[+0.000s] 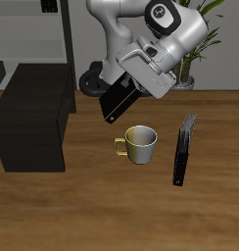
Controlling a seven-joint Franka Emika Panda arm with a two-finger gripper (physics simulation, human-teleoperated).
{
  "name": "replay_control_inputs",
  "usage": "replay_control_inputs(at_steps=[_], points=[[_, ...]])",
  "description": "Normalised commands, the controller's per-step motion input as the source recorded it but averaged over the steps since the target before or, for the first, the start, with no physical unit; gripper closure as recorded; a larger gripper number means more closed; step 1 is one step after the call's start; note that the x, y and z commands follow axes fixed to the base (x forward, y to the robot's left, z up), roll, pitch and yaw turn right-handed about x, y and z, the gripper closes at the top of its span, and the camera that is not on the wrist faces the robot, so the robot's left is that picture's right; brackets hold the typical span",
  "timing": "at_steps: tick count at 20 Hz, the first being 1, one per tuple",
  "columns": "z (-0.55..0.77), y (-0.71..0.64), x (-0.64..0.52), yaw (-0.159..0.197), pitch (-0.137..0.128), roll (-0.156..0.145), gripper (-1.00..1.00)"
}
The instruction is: Place the right black book in the top region of the shelf
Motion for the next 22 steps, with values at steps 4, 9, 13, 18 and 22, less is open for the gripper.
replay_control_inputs(at_steps=[4, 9, 13, 18, 22], points=[[-0.03, 0.22, -0.01, -0.004, -0.037, -0.031, 1.00], [-0.11, 0.05, 0.17, 0.020, 0.008, -0.050, 1.00], [-0.05, 0.10, 0.08, 0.008, -0.001, -0.023, 1.00], [-0.04, 0.08, 0.13, 0.005, 0.039, -0.040, 1.00], [-0.03, 0.16, -0.03, -0.023, -0.020, -0.026, 1.00]])
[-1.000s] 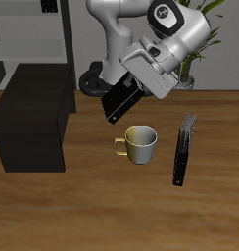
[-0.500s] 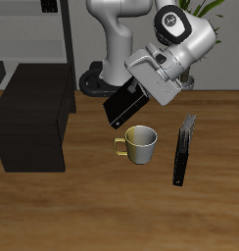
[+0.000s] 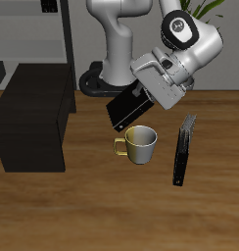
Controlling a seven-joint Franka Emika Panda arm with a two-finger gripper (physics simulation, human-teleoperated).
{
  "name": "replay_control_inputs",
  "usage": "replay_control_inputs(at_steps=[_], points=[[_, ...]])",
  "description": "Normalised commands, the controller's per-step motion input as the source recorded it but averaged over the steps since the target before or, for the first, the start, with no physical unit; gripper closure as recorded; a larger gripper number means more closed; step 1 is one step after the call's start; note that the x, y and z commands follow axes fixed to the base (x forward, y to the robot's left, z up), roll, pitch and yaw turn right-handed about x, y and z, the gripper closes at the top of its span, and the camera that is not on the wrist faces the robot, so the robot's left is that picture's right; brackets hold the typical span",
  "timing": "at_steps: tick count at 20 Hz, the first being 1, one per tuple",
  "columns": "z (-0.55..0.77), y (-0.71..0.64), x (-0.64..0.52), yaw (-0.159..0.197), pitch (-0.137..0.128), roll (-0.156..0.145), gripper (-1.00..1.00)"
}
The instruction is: Place the right black book in the top region of the shelf
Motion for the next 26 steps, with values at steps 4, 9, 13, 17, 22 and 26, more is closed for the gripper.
replay_control_inputs(at_steps=[4, 9, 13, 17, 22, 26], points=[[-0.13, 0.02, 0.11, 0.005, 0.067, -0.004, 1.00], [0.00, -0.12, 0.01, -0.003, -0.030, -0.043, 1.00], [-0.05, -0.28, 0.09, -0.029, 0.054, -0.029, 1.00], [0.03, -0.11, 0.00, -0.024, 0.002, -0.033, 1.00], [-0.04, -0.10, 0.01, -0.013, 0.013, -0.013, 1.00], [-0.04, -0.05, -0.02, -0.014, 0.010, 0.002, 1.00]])
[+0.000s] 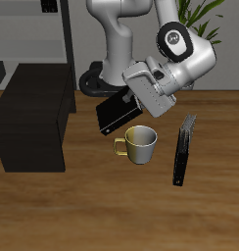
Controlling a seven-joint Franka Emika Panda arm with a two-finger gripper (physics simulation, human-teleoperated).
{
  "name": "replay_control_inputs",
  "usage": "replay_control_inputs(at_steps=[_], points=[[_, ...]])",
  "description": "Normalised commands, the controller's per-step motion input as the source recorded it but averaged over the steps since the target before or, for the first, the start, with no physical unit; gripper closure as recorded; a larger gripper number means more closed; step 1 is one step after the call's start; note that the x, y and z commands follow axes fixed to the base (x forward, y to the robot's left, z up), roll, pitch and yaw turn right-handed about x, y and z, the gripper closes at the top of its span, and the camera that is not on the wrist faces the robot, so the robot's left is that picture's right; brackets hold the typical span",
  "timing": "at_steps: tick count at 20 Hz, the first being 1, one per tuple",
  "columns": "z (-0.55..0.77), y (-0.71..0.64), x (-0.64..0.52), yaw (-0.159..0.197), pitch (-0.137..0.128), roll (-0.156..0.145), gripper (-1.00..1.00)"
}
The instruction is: Place the right black book in the top region of the shelf
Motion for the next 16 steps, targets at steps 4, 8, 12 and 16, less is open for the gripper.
replay_control_inputs(at_steps=[4, 8, 12, 16], points=[[-0.02, -0.04, 0.00, -0.002, 0.007, -0.006, 1.00], [0.01, -0.09, 0.01, -0.008, -0.011, -0.020, 1.00], [0.06, -0.17, 0.08, -0.011, -0.001, -0.053, 1.00], [-0.09, -0.13, 0.21, 0.031, 0.025, -0.083, 1.00]])
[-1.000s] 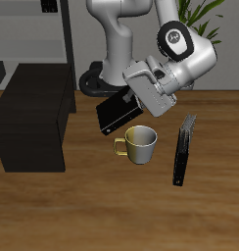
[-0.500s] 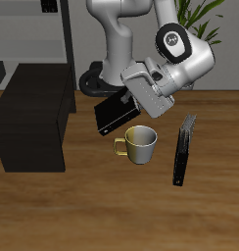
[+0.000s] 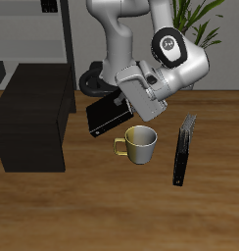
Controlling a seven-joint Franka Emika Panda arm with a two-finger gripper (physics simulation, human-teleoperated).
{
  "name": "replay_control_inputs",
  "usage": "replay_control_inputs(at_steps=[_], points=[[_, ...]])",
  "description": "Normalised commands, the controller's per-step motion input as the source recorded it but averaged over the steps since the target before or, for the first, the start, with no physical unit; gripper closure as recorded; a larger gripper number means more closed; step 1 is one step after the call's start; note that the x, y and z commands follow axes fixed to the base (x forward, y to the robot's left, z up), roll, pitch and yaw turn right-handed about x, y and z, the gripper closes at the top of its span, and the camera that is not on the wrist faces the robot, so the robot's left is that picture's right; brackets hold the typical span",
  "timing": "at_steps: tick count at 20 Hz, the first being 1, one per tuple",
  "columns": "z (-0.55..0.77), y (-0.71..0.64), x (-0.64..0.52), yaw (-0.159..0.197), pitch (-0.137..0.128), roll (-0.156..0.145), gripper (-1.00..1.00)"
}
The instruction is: Place the right black book in the top region of the shelf
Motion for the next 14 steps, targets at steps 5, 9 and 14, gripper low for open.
replay_control_inputs(at_steps=[5, 9, 14], points=[[0.04, 0.00, 0.05, 0.000, -0.053, -0.035, 1.00], [0.01, 0.02, 0.00, -0.005, 0.029, 0.019, 1.00], [-0.03, 0.03, 0.06, 0.000, 0.010, 0.010, 1.00]])
